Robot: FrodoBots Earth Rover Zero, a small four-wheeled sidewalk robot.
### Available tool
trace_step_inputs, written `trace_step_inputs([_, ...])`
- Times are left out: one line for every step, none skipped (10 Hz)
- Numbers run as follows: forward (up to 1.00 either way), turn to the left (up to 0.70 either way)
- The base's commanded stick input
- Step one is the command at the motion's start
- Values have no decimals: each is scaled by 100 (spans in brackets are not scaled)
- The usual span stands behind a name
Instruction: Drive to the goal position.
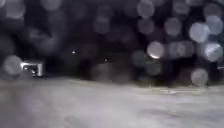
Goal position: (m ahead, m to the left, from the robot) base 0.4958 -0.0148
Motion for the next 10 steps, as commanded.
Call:
trace_step_inputs([0,-45])
trace_step_inputs([0,-45])
trace_step_inputs([0,-45])
trace_step_inputs([0,-45])
trace_step_inputs([0,-45])
trace_step_inputs([0,-45])
trace_step_inputs([0,-45])
trace_step_inputs([0,-45])
trace_step_inputs([0,-45])
trace_step_inputs([0,-45])
